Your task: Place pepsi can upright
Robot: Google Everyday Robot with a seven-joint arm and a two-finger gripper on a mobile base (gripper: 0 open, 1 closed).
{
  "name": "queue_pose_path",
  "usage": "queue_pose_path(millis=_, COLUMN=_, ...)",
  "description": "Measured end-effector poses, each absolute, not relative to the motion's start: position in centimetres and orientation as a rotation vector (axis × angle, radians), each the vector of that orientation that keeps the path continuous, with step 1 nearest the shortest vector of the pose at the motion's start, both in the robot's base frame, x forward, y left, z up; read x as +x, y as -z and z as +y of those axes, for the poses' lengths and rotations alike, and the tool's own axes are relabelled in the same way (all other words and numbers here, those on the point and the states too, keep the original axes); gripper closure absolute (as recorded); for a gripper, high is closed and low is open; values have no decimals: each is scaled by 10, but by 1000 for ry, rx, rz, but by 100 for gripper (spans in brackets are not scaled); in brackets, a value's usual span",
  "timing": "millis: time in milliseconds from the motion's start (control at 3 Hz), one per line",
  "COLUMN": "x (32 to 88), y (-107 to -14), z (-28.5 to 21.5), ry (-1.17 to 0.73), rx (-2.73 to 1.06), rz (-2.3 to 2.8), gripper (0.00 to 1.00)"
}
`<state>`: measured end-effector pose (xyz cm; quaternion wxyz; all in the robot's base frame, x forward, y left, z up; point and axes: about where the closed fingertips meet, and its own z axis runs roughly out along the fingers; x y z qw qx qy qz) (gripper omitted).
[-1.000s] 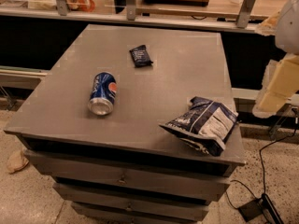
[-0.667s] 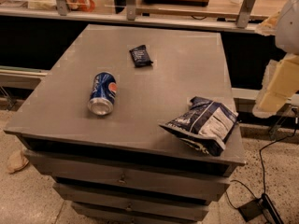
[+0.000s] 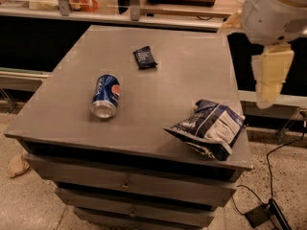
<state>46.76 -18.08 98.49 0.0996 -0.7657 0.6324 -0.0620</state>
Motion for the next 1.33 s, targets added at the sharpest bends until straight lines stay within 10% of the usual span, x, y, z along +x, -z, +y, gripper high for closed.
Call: queue_pose_path(millis=1333, x=501, y=-947, z=-76, ry=-183, rx=-2631, rz=864, gripper=0)
